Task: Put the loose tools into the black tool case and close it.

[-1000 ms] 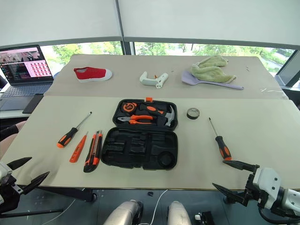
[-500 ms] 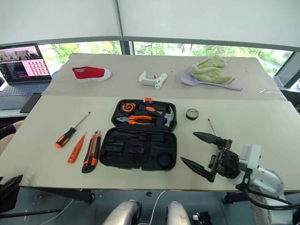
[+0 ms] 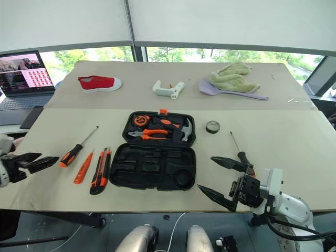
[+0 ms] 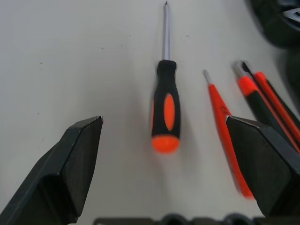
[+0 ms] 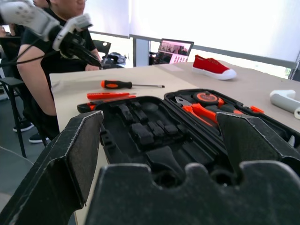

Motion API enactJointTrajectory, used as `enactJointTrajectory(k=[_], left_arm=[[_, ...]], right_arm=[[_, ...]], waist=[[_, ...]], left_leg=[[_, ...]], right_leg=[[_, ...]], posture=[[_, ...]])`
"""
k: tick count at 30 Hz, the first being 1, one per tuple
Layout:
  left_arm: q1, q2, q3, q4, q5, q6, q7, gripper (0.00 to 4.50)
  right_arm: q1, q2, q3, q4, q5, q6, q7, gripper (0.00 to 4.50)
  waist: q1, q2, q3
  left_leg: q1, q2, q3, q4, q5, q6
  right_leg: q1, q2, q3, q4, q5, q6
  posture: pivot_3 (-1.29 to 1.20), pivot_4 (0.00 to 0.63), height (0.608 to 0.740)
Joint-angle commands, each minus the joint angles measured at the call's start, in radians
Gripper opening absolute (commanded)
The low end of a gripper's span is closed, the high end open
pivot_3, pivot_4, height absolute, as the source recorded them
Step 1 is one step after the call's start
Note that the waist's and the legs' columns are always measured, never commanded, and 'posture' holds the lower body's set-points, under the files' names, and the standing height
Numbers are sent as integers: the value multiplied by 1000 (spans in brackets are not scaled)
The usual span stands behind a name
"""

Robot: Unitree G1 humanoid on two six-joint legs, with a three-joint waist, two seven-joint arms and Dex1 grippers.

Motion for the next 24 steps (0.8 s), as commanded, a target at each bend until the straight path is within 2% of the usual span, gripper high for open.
enactJointTrajectory(k=[1,3,4,5,8,13,17,21,24], left_arm=[[-138,-15,-104,123,90,-46,-45,4500],[-199,-28,-158,185,135,-63,-67,4500],[-221,-33,-182,212,160,-79,-72,3986],[-238,-36,-199,236,180,-91,-80,3792],[-272,-44,-217,282,206,-125,-118,2693],[-320,-24,-192,330,223,-204,-191,743],[-393,-31,-143,329,191,-405,-339,649],[-476,-63,-218,224,189,-490,-519,649],[-541,-137,-324,93,211,-517,-600,649]], right_arm=[[6,-3,-27,-14,-1,-22,-1,4474],[14,-3,-32,-18,-2,-21,-3,4474],[19,-3,-35,-21,-4,-21,-7,4500],[23,-2,-38,-24,-4,-20,-11,4500],[39,-4,-49,-32,-6,-20,-19,4500],[61,-12,-74,-32,0,-21,-22,4500],[60,-24,-114,-26,6,-22,-25,4500],[61,-38,-157,-29,15,-11,-36,4500],[69,-47,-177,-32,13,-4,-39,4500]], waist=[[-4,0,0],[-8,0,0],[-11,0,0],[-11,0,0],[-13,0,0],[-11,0,0],[-10,-1,0],[3,-1,0],[11,-1,0]], left_leg=[[0,0,0,0,0,-1],[0,0,0,0,0,-1],[0,0,0,0,-1,-1],[0,0,0,0,-1,-1],[0,0,1,0,-1,-1],[0,0,1,0,-1,-1],[-1,1,1,1,-1,-1],[-7,0,0,9,-1,0],[-7,0,1,10,-1,1]], right_leg=[[0,0,0,0,0,0],[-1,0,0,1,0,0],[-1,0,0,1,0,0],[-1,0,0,2,0,0],[-2,0,1,3,0,0],[-2,-1,1,4,0,0],[-3,-1,0,4,0,0],[-4,-1,-1,4,1,0],[-3,-2,-1,4,1,1]], posture=[[0,150,740],[0,150,740],[0,150,740],[0,150,740],[0,150,740],[0,150,740],[0,150,740],[0,150,740],[0,150,740]])
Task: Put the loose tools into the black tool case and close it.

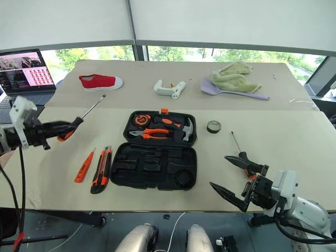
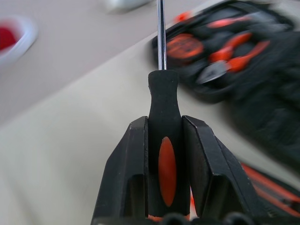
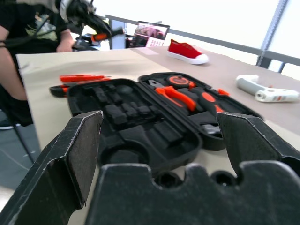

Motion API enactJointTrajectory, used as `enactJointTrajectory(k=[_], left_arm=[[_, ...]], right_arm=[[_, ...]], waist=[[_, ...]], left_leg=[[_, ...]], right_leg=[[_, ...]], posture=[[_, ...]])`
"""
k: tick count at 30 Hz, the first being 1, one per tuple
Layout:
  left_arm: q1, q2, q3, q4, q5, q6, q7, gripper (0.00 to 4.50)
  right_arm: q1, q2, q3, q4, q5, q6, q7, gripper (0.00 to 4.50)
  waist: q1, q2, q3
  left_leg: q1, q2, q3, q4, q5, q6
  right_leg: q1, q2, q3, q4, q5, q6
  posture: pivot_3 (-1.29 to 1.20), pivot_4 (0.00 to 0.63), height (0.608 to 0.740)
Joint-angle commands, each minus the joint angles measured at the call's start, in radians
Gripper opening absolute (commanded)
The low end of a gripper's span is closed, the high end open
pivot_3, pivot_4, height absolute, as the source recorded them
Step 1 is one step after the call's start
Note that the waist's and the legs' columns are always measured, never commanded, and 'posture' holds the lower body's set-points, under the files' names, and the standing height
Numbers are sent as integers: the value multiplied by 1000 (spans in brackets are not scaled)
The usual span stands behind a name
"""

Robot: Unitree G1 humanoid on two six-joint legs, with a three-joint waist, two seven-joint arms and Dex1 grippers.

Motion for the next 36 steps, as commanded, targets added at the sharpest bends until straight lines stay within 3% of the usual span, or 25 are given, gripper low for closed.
enactJointTrajectory(k=[1,5,10,22,30,32,36], left_arm=[[-78,-85,-135,-176,13,-70,-118,649],[-134,-160,-301,-257,117,-92,-162,649],[-208,-224,-467,-227,326,-147,-103,649],[-252,-269,-520,-71,486,-270,-43,649],[-248,-298,-504,-53,482,-265,-48,649],[-235,-311,-480,-71,442,-276,-50,1571],[-212,-363,-386,-128,326,-263,-15,2919]], right_arm=[[6,-21,-49,-31,24,2,-5,4500],[6,-33,-67,-50,26,20,-30,4500],[29,-33,-69,-98,22,46,-66,4500],[108,-8,-77,-187,21,62,-125,4500],[119,-1,-59,-203,26,74,-134,4500],[126,-2,-57,-209,30,80,-133,4500],[140,-6,-62,-218,40,94,-131,4500]], waist=[[5,0,0],[4,0,0],[-22,0,0],[-18,0,0],[-17,0,0],[-17,0,0],[-13,0,0]], left_leg=[[0,0,0,1,0,0],[-4,0,0,5,-1,1],[-3,1,1,4,-1,2],[-3,0,1,7,-2,3],[-3,0,1,8,-2,3],[-3,0,1,8,-2,3],[-3,0,1,10,-2,3]], right_leg=[[0,0,0,0,0,0],[0,2,-1,0,1,1],[-1,4,1,2,1,1],[1,3,0,1,0,3],[1,3,0,2,0,3],[2,3,0,2,0,3],[2,3,-1,2,0,3]], posture=[[0,150,740],[0,150,740],[0,150,740],[0,150,740],[0,150,740],[0,150,740],[0,150,740]])
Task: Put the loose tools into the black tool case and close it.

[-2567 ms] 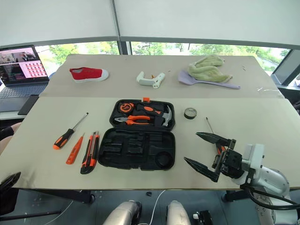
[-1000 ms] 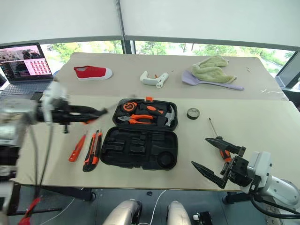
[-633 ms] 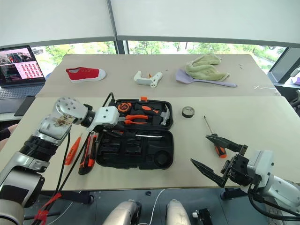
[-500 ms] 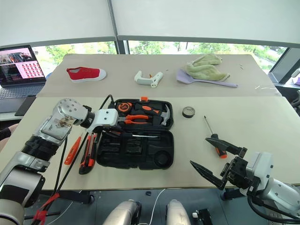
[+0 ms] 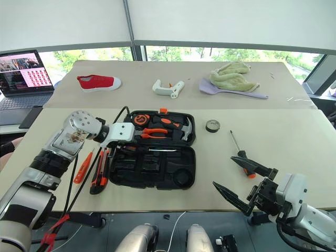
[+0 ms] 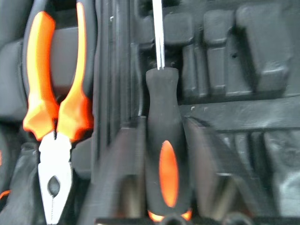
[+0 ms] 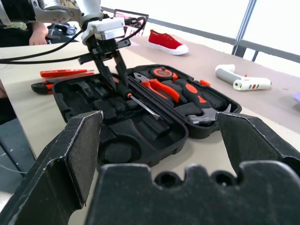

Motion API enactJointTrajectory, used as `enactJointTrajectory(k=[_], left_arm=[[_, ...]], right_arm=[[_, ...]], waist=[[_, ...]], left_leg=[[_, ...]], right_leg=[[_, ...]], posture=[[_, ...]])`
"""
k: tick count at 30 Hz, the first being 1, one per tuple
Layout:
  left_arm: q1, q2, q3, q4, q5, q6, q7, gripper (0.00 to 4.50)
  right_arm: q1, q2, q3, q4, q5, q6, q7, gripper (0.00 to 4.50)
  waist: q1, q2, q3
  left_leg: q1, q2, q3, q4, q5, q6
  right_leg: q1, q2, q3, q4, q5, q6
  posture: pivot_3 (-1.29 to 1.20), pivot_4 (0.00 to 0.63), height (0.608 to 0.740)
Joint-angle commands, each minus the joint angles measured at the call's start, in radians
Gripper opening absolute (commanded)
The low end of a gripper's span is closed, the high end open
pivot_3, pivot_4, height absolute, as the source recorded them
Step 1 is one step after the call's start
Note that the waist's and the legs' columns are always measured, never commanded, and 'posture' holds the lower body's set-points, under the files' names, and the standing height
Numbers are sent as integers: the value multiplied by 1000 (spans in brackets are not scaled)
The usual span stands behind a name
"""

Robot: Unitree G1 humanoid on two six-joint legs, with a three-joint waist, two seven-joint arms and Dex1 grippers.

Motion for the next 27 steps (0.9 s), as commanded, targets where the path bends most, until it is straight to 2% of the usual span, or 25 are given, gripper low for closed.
enactJointTrajectory(k=[1,4,6,7,13,24,26,27], left_arm=[[17,-37,118,-86,-123,26,43,2919],[58,-29,147,-110,-135,20,67,2919],[73,-31,156,-103,-122,16,98,2357],[82,-35,155,-104,-121,20,102,2216],[133,-49,114,-95,-75,10,131,67],[191,-105,34,-52,-9,80,181,67],[194,-128,44,-40,-30,57,189,67],[194,-141,82,-41,-75,55,192,286]], right_arm=[[8,-3,-14,-40,38,12,-1,4500],[16,-3,-18,-41,41,16,-3,4500],[19,1,-13,-40,38,16,-5,4500],[19,3,-8,-41,35,17,-8,4500],[21,2,-7,-54,35,28,-23,4500],[78,10,-35,-56,30,13,-21,4500],[89,19,-41,-42,17,1,-23,4500],[95,25,-59,-34,22,1,-32,4500]], waist=[[0,0,0],[-2,0,0],[-5,0,0],[-6,0,0],[-1,0,0],[18,3,-2],[21,4,-3],[22,5,-3]], left_leg=[[0,0,0,0,0,0],[0,0,0,1,-1,1],[0,0,0,1,-1,1],[0,0,0,1,-1,1],[0,0,0,1,-1,1],[2,0,0,1,-1,1],[3,0,0,2,-1,2],[3,0,0,2,-1,2]], right_leg=[[0,0,0,0,0,0],[0,0,0,0,0,0],[0,0,0,0,0,0],[0,0,1,0,0,0],[1,0,0,0,0,0],[3,-1,1,-1,0,1],[4,-1,1,-1,1,2],[4,-1,1,-1,1,2]], posture=[[0,150,740],[0,150,740],[0,150,740],[0,150,740],[0,150,740],[0,150,740],[0,150,740],[0,150,740]])
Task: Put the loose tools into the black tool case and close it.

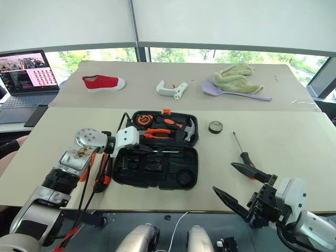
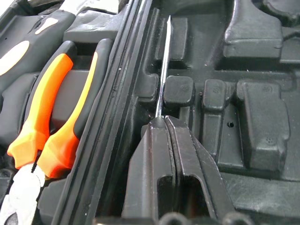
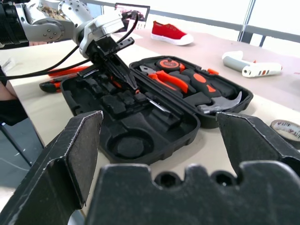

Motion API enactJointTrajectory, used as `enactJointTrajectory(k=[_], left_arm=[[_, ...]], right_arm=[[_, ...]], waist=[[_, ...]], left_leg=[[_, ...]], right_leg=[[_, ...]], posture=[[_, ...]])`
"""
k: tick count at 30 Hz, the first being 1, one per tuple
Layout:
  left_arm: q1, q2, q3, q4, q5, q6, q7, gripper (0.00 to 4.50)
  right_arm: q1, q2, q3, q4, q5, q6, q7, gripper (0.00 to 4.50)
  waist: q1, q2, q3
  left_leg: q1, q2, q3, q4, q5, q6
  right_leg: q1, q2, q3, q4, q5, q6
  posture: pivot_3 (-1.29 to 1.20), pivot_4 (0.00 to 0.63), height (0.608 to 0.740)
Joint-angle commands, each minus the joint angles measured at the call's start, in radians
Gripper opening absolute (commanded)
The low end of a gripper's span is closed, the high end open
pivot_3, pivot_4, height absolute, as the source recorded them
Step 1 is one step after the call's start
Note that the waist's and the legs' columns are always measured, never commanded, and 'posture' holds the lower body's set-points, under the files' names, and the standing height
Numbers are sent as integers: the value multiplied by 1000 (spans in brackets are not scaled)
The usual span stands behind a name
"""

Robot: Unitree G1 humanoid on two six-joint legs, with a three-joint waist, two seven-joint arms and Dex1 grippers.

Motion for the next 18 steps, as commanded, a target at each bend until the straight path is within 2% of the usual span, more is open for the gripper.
enactJointTrajectory(k=[1,2,6,10,12,14,18], left_arm=[[24,-41,54,25,-81,-27,-3,566],[30,-43,95,8,-136,-47,-29,753],[89,-8,259,-65,-356,-66,-150,2271],[212,70,371,-98,-471,-99,-276,3767],[325,130,424,-116,-490,-94,-308,4470],[427,168,482,-109,-503,-113,-316,4470],[554,167,541,-154,-530,-130,-295,4470]], right_arm=[[25,21,-75,-1,14,-28,-13,4500],[38,24,-104,7,24,-30,-10,4500],[143,37,-243,39,49,-35,31,4500],[266,77,-355,88,54,-53,82,4500],[337,116,-398,145,32,-84,117,4500],[379,151,-424,213,-6,-108,112,4500],[385,163,-422,265,-45,-115,87,4500]], waist=[[2,1,0],[1,1,0],[-3,1,0],[-10,5,-3],[-13,9,-5],[-14,11,-6],[-8,11,-6]], left_leg=[[0,0,0,0,0,0],[0,0,0,0,0,0],[-3,0,0,1,-1,1],[-2,1,0,0,-2,0],[0,2,0,0,-4,1],[1,2,0,0,-5,2],[1,4,0,0,-6,1]], right_leg=[[0,0,0,0,0,0],[0,0,0,0,0,0],[-3,0,0,0,0,0],[-3,0,2,0,0,0],[-2,-1,3,-1,0,-1],[-1,-4,3,-1,-2,-1],[-1,-11,3,-4,-3,-2]], posture=[[0,150,740],[0,150,740],[0,150,740],[0,150,740],[0,150,740],[0,150,740],[0,150,740]])
